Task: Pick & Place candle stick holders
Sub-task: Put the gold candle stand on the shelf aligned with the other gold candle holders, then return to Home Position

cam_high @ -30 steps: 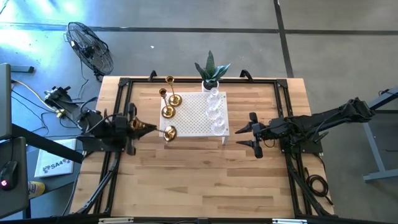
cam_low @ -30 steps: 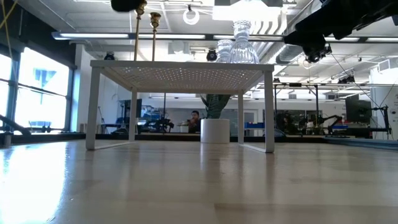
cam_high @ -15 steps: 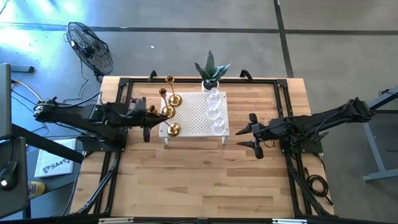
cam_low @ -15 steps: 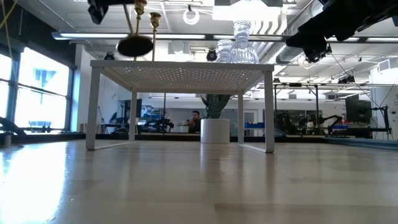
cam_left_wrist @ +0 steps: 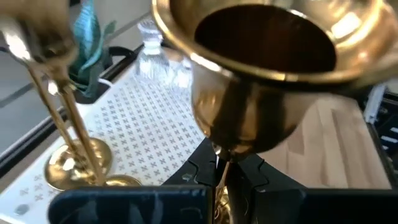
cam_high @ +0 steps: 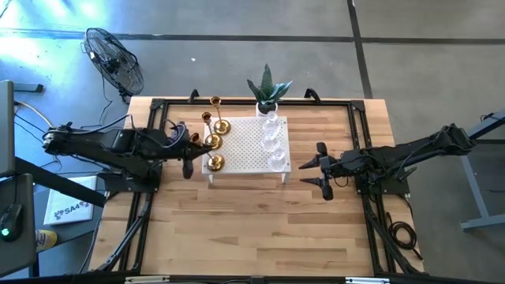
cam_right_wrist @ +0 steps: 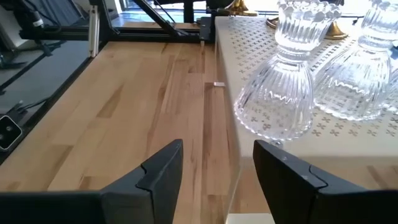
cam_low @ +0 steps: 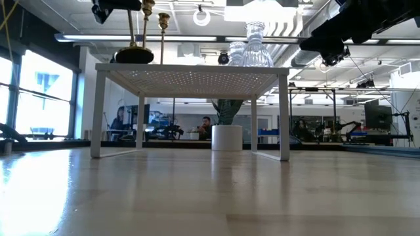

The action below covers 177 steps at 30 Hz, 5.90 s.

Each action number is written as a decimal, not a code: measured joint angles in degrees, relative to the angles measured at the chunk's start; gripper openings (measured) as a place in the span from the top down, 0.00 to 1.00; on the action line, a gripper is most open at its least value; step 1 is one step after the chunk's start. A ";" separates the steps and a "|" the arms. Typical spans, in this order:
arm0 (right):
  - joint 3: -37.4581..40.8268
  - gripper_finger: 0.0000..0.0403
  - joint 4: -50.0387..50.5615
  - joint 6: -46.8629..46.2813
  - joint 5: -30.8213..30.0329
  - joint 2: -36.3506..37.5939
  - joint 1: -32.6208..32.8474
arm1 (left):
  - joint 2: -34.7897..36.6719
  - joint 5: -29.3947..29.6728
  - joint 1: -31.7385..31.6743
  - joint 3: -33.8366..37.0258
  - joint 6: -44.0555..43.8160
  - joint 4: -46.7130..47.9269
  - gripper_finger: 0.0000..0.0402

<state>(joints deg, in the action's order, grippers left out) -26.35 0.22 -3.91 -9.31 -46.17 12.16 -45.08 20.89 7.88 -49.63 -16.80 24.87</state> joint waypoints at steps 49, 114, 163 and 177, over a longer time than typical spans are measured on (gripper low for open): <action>0.00 0.53 1.28 -4.89 1.12 0.00 0.00 | -5.77 3.25 0.00 -3.38 0.44 0.65 0.55; 0.00 0.99 9.42 12.59 16.33 25.30 -0.15 | 15.51 -31.85 0.02 3.86 23.21 10.65 0.95; 22.18 1.00 -8.22 12.65 11.06 45.68 -2.43 | 44.71 -22.35 0.02 34.43 11.98 -7.97 1.00; 22.49 1.00 -4.72 8.63 9.40 45.86 -2.45 | 44.70 -23.21 0.01 34.41 10.69 -6.73 1.00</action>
<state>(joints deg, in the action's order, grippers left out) -3.86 -4.50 4.72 0.10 -0.32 9.72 -0.38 -2.31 7.89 -15.22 -6.11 18.14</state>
